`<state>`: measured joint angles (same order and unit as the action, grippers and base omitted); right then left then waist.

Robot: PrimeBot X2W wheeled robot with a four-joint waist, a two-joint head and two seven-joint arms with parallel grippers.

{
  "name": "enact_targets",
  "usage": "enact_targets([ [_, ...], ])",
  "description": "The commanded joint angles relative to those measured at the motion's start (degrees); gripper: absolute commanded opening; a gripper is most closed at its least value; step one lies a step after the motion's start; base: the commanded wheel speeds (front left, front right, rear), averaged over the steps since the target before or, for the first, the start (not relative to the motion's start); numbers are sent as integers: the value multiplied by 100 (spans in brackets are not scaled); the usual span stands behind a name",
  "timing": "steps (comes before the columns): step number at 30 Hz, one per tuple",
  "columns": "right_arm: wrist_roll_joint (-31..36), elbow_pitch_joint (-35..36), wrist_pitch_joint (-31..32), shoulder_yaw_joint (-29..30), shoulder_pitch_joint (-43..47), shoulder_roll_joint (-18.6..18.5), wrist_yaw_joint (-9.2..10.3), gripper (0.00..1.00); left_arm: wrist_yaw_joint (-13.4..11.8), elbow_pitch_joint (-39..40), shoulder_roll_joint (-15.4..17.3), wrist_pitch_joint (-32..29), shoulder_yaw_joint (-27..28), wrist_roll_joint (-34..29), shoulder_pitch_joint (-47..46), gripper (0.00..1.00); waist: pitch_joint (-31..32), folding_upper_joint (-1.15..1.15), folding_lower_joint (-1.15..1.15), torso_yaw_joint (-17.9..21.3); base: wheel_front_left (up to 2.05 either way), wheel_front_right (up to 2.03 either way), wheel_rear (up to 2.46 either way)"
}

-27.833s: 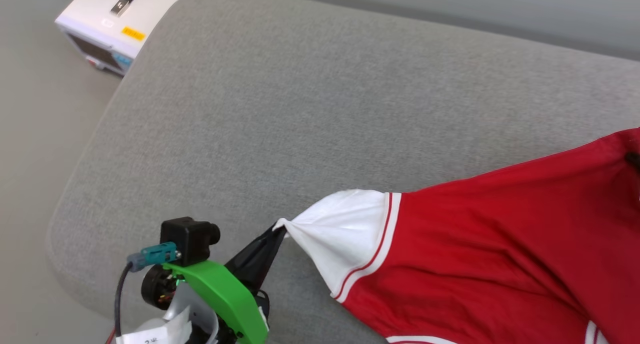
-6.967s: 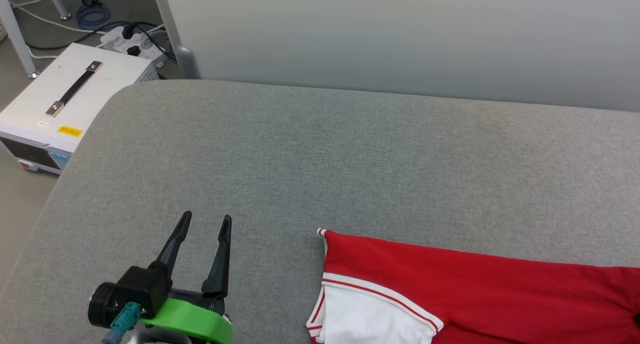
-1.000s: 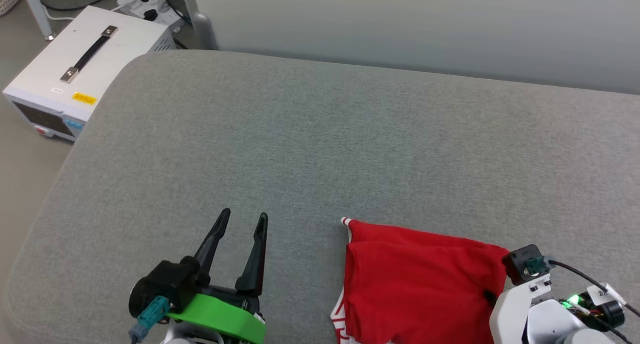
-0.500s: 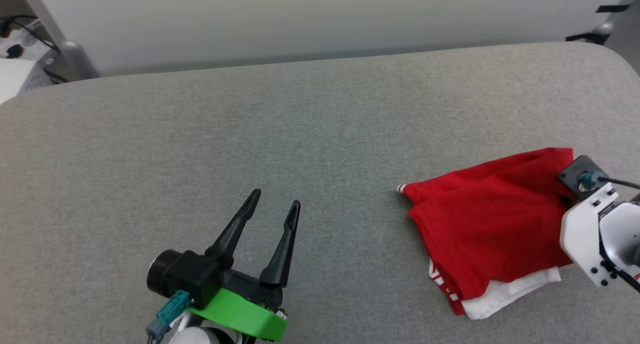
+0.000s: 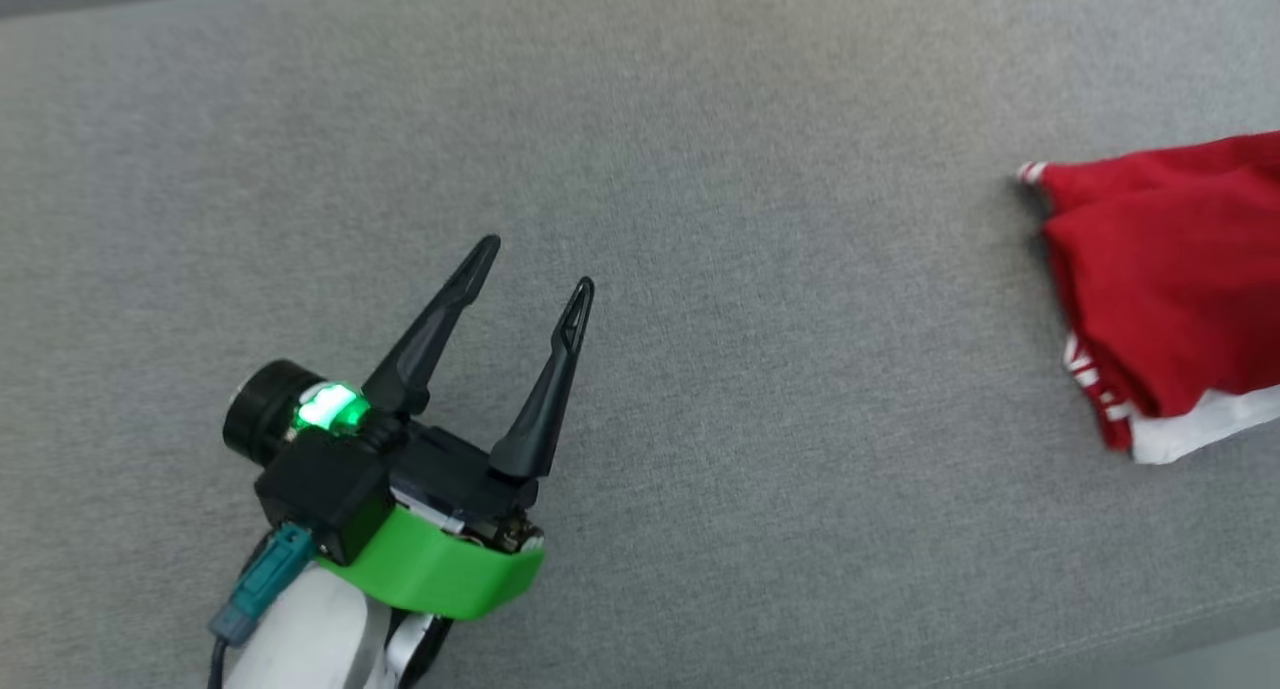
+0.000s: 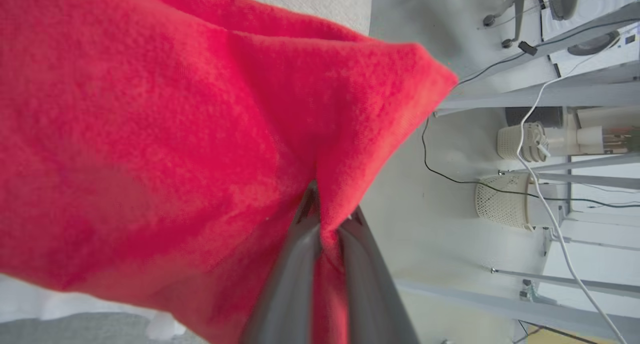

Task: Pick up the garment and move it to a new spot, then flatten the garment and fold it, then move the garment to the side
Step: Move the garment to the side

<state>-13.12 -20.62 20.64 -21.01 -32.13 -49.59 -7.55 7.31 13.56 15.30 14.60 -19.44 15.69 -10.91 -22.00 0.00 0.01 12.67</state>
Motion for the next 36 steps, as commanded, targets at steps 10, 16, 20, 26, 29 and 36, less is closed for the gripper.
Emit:
enact_targets([
  [10,706,-1831,-993,1010,-704,-14,6,0,-27,714,298,-231,203,-6,-422,100,-1371,0,-1,58,0,0,0],
  [16,1042,-2412,-1427,1323,-1068,274,6,0,-73,881,370,-283,287,10,-464,100,-1562,0,-1,-50,0,0,0],
  [20,1204,-2716,-1576,1430,-1233,380,6,0,-82,888,393,-266,298,17,-467,100,-1573,0,-1,-113,0,0,0],
  [26,1384,-3127,-1786,1574,-1375,493,6,100,-99,747,356,-190,251,21,-439,100,-1390,0,-1,-195,0,0,0],
  [29,1495,-3250,-1910,1627,-1428,503,6,100,-112,634,320,-138,240,34,-406,100,-1208,0,-1,-222,0,0,0],
  [36,1487,-3258,-2276,1626,-1530,561,6,100,-129,161,101,-4,341,273,-221,100,-484,0,-1,-319,0,0,0],
])
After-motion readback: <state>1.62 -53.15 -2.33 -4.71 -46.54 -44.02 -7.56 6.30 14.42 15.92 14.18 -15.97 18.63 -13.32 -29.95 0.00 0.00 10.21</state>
